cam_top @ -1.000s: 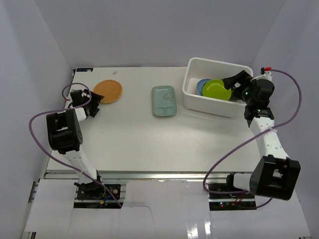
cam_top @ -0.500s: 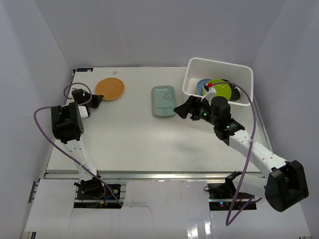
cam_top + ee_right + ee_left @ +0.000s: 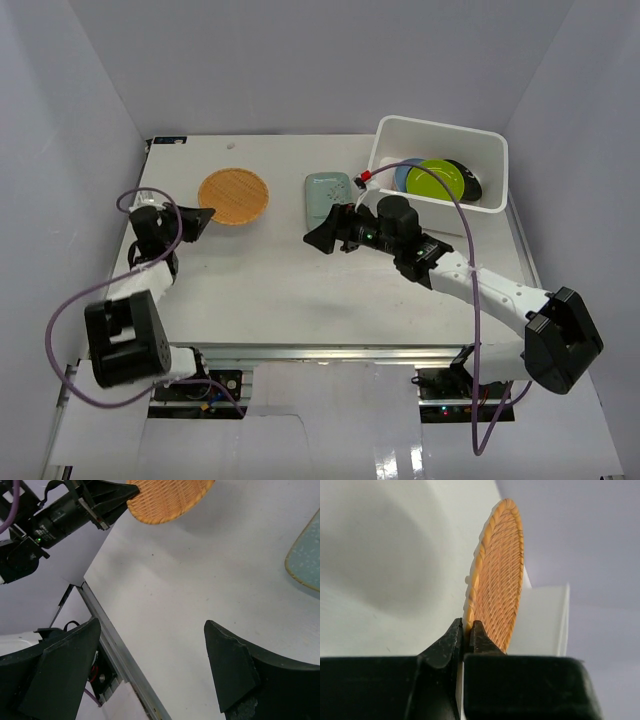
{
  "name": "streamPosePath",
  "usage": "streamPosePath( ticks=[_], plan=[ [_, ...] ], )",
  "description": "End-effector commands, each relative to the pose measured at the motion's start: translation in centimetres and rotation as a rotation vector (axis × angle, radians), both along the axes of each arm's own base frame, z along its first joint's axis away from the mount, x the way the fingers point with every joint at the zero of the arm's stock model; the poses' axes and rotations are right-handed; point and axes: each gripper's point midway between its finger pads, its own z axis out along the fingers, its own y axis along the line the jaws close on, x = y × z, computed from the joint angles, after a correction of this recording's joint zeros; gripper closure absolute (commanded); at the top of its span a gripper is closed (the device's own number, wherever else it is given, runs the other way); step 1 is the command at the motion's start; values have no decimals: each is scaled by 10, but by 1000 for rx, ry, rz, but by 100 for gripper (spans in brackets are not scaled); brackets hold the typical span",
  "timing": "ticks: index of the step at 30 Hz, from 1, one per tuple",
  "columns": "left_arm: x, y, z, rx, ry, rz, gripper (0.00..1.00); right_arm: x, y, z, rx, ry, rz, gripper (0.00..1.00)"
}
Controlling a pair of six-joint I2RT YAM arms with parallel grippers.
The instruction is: Place the plates into the plastic bin on the countertop
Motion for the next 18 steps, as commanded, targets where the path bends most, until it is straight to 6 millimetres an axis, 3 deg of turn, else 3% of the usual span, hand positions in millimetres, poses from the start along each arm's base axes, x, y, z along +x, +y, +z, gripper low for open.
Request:
streamPosePath(
  ticks=[1,6,10,14,18],
  plan=[
    [-45,-43,31,-25,-101,-191,100,-4,16,26,76,-33,34,10],
    [-100,-86,39,-6,-129,-396,100,-12,17,21,72,-5,49,10],
    [-133,-108,62,-11,-220,-509,100,-12,16,3,53,38,37,10],
    [-150,-124,75,-25,-263,-602,100,-9,12,-11,29,64,1,10],
    [-159,-139,82,-11,-299,-689,100,-7,12,-13,23,64,-8,10]
  ],
)
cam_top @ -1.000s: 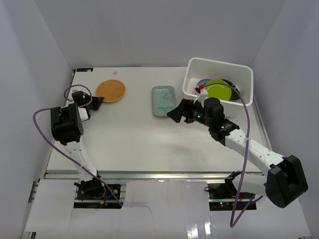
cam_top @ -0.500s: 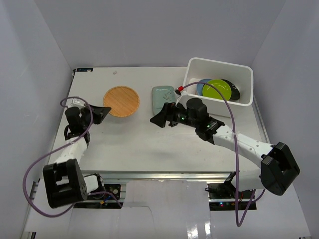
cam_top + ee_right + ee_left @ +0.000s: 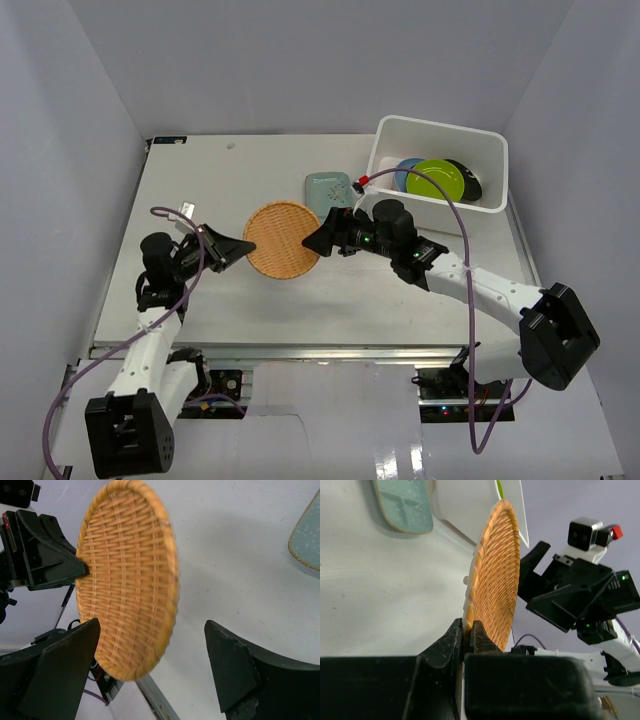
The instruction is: Place the plates into the plastic bin on the countertop
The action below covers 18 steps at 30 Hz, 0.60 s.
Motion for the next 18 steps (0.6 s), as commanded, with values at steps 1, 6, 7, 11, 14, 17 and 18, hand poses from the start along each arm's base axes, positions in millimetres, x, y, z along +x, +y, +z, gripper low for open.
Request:
streamPosePath(
  ticks=[1,6,7,11,14,17,18],
  plan=[
    [-15,-18,19,3,-80,-128,100,3,3,6,20,-22,-12,9],
    [-15,-28,14,9,-74,-188,87,5,4,29,94,-63,-21,89],
    [-15,-28,13,12,-74,-189,70,8,2,34,98,-79,-36,92],
    [-15,-27,11,27,-85,-187,26,32,-23,56,124,-114,-113,92],
    [-12,-24,-2,53,-50,-167,13,70,-75,89,168,-155,-224,92],
    [-9,-22,-15,76,-20,-145,13,119,-155,125,160,-225,-444,92],
    [-11,-28,-20,81,-7,-158,14,132,-174,129,149,-229,-500,92]
  ],
)
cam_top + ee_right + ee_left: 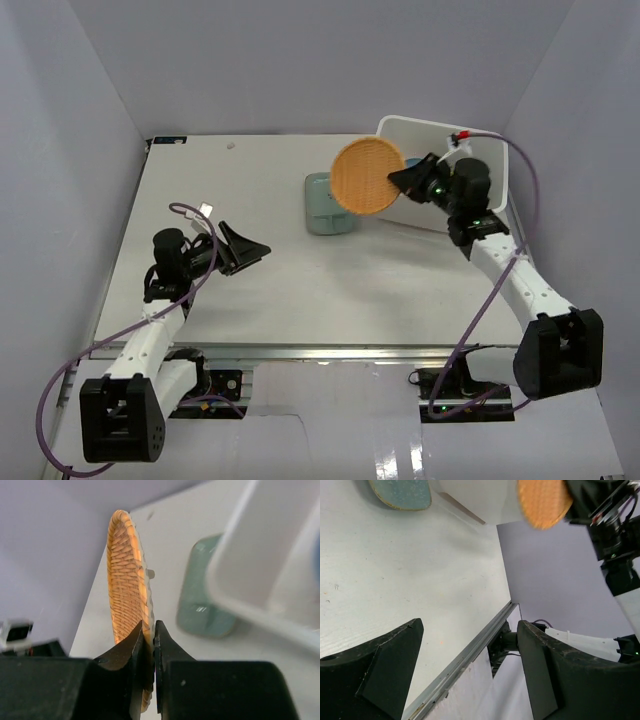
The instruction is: Place the plates into the plastic bin on the countertop
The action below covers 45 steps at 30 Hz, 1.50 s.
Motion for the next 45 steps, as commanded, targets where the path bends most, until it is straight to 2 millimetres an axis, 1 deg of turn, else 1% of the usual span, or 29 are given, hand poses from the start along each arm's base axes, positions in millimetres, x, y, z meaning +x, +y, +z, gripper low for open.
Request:
streamPosePath(
  ticks=[1,3,4,6,7,8,11,13,14,15,18,20,22,23,26,27,28,29,30,31,32,33,34,35,37,38,40,43,45],
  plan=[
    [3,-4,-9,42,1,-2,14,47,-92,100,42,-219,-247,92],
    [9,-3,-17,54,26,21,14,76,-139,94,6,-181,-374,92],
    [11,-2,-19,60,31,27,14,85,-149,87,-7,-159,-403,92],
    [16,-2,-23,74,39,44,14,107,-183,56,-33,-73,-478,92],
    [18,-3,-27,79,53,49,14,115,-189,50,-43,-54,-490,92],
    [19,-5,-28,85,54,44,14,123,-194,30,-57,-1,-497,92],
    [29,-5,-37,107,81,65,14,127,-206,4,-103,55,-535,92],
    [39,-6,-39,131,82,85,14,126,-212,-3,-123,65,-566,78],
    [43,-7,-48,141,112,90,14,125,-217,-6,-134,69,-591,66],
    [45,-10,-50,146,125,90,14,123,-219,-3,-139,59,-601,38],
    [61,-19,-62,179,157,114,14,117,-220,6,-157,32,-609,4],
    [75,-30,-61,211,141,126,14,111,-214,18,-166,-9,-572,3],
    [87,-36,-76,243,176,128,14,106,-199,15,-190,-10,-523,3],
    [102,-41,-69,256,149,146,14,102,-183,14,-223,-26,-479,4],
    [127,-44,-92,312,185,169,15,92,-152,-5,-278,-3,-386,6],
    [144,-47,-85,315,171,181,15,85,-133,-14,-308,-3,-336,7],
    [152,-49,-105,337,208,165,16,81,-126,-19,-324,-2,-322,8],
    [159,-53,-109,337,214,151,17,73,-109,-15,-326,-29,-288,8],
    [174,-62,-98,318,190,130,18,68,-103,-15,-319,-39,-277,9],
    [180,-64,-114,333,211,119,19,58,-96,-27,-317,-28,-255,10],
    [185,-66,-117,342,213,114,20,48,-82,-16,-297,-72,-227,10],
    [201,-68,-108,346,184,130,21,42,-76,-16,-288,-78,-213,10],
    [208,-69,-120,370,193,127,21,32,-71,-17,-283,-89,-198,10],
    [222,-70,-114,377,175,137,23,23,-58,-16,-278,-99,-164,10],
    [235,-73,-120,399,173,133,25,7,-50,-16,-273,-116,-137,11],
    [238,-74,-141,430,203,120,26,-2,-38,-16,-265,-126,-102,11],
    [248,-81,-155,443,233,94,30,-20,-25,-18,-247,-140,-66,11],
    [259,-92,-158,446,216,68,37,-37,-14,-18,-200,-147,-21,12],
    [259,-99,-172,454,237,48,46,-47,-8,-28,-194,-132,8,12]
  ],
)
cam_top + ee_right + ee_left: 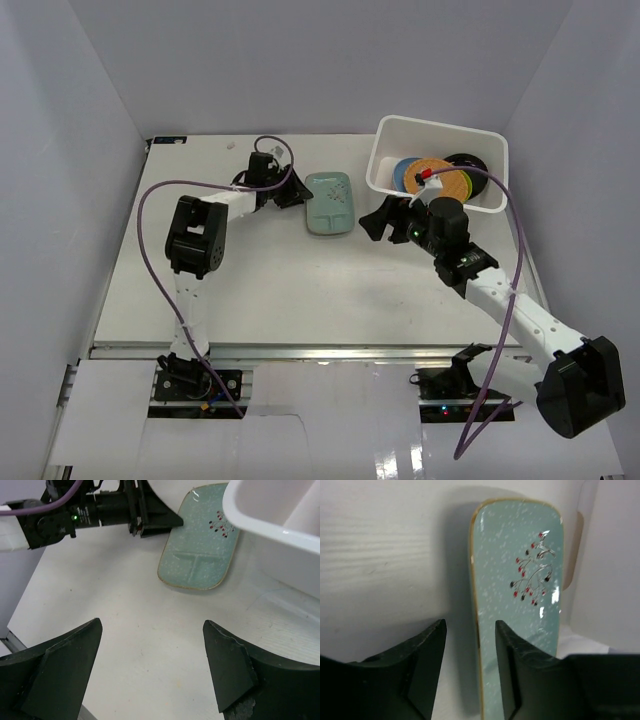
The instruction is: Place the plates into the plastic bin on the countertop
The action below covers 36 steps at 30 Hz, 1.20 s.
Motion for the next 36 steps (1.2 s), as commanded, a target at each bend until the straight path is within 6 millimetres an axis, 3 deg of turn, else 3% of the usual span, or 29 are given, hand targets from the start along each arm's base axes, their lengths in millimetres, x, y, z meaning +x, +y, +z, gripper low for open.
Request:
streamPosePath(
  ticks=[1,3,4,7,8,10,11,12,13,14,15,16,17,19,20,22,23,24,26,29,30,33,36],
  plan=[
    [-8,-15,-19,48,46,-54,48,-9,10,9,49,-42,28,12],
    [-10,-19,-32,67,69,-59,56,-12,10,5,45,-35,31,12],
    [-10,-21,-33,73,69,-59,70,-13,11,4,44,-32,35,12],
    [-11,-17,-40,91,88,-30,100,-16,9,5,35,-37,35,12],
    [-13,-13,-44,109,93,-16,100,-17,8,5,30,-37,34,12],
    [-12,-6,-25,107,54,2,100,-20,6,3,24,-34,37,11],
    [-27,0,-31,104,79,0,100,-22,7,0,18,-26,45,9],
    [-32,4,-23,85,73,4,100,-25,8,-1,18,-21,62,8],
    [-28,12,12,36,10,29,100,-28,9,-1,22,-18,72,6],
    [-35,18,21,13,12,33,100,-31,11,0,25,-18,85,2],
    [-54,22,19,-15,31,21,100,-35,14,0,28,-15,106,0],
    [-57,27,56,-51,-36,23,100,-39,17,0,32,-14,125,4],
    [-75,29,54,-60,-12,12,100,-43,22,-2,31,0,148,8],
    [-94,29,72,-91,-34,-16,100,-47,28,-6,26,12,168,10],
    [-105,28,98,-123,-72,-30,100,-49,31,-9,24,20,180,10],
    [-136,27,99,-154,-49,-72,100,-57,42,-18,25,56,232,10],
    [-147,28,120,-176,-91,-82,100,-59,46,-22,26,69,241,10],
    [-161,29,114,-182,-71,-90,100,-63,51,-29,19,92,260,10],
    [-180,29,136,-217,-115,-117,100,-68,59,-38,27,126,281,10],
    [-206,26,141,-263,-102,-161,100,-76,75,-53,30,184,303,10],
    [-213,24,151,-275,-126,-181,100,-81,82,-59,20,201,316,10],
    [-231,23,160,-288,-143,-225,100,-86,96,-52,66,205,349,9],
    [-244,27,169,-271,-161,-244,100,-84,101,-47,97,201,333,0]
  ],
)
